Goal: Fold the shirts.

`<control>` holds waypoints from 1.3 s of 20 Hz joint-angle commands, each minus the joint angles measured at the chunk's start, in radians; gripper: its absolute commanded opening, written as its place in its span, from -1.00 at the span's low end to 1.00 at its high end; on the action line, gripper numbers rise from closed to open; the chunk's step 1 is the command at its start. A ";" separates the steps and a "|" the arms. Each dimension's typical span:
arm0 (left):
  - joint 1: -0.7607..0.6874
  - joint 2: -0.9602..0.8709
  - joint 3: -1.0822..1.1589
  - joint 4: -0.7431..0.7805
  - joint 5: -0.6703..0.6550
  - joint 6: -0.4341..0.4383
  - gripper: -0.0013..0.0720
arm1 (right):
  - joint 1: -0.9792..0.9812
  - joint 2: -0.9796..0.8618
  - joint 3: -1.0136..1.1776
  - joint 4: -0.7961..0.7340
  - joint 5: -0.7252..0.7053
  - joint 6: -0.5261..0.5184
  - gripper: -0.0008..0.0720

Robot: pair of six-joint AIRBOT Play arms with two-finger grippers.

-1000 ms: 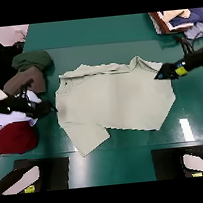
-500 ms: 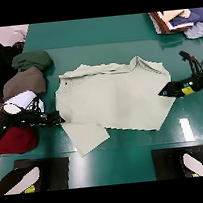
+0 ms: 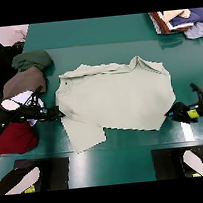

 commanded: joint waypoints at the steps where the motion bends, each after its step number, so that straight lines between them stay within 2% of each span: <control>1: -0.001 0.001 0.010 0.000 -0.001 0.000 -0.90 | 0.037 -0.069 -0.067 0.004 -0.048 -0.010 0.18; 5: -0.001 0.001 0.010 0.000 -0.005 0.001 -0.90 | 0.161 -0.095 -0.067 0.002 -0.054 -0.010 0.18; 6: -0.001 0.001 0.010 0.000 -0.006 0.001 -0.90 | 0.179 -0.084 -0.067 0.001 -0.055 -0.009 0.01; 7: -0.001 0.001 0.010 0.000 -0.009 0.001 -0.90 | 0.192 -0.063 -0.067 -0.003 -0.058 -0.010 -0.42; 9: -0.001 0.001 0.011 0.000 -0.014 0.000 -0.90 | 0.200 -0.004 -0.066 -0.005 -0.069 -0.010 -0.90; 12: -0.001 0.029 0.065 0.000 -0.025 -0.002 -0.90 | 0.177 0.105 0.002 -0.003 -0.072 0.013 -0.93; 15: -0.001 0.151 0.257 0.000 -0.027 -0.034 -0.90 | 0.152 0.216 0.210 0.007 -0.077 0.036 -0.93; 18: -0.001 0.269 0.579 0.000 -0.018 -0.034 -0.90 | 0.153 0.275 0.521 0.005 -0.109 0.058 -0.93; 21: -0.001 0.313 0.942 0.000 -0.003 -0.034 -0.90 | 0.153 0.277 0.855 0.001 -0.145 0.058 -0.94; 26: -0.001 0.314 1.416 0.000 -0.002 -0.034 -0.90 | 0.153 0.187 1.362 0.000 -0.070 0.058 -0.93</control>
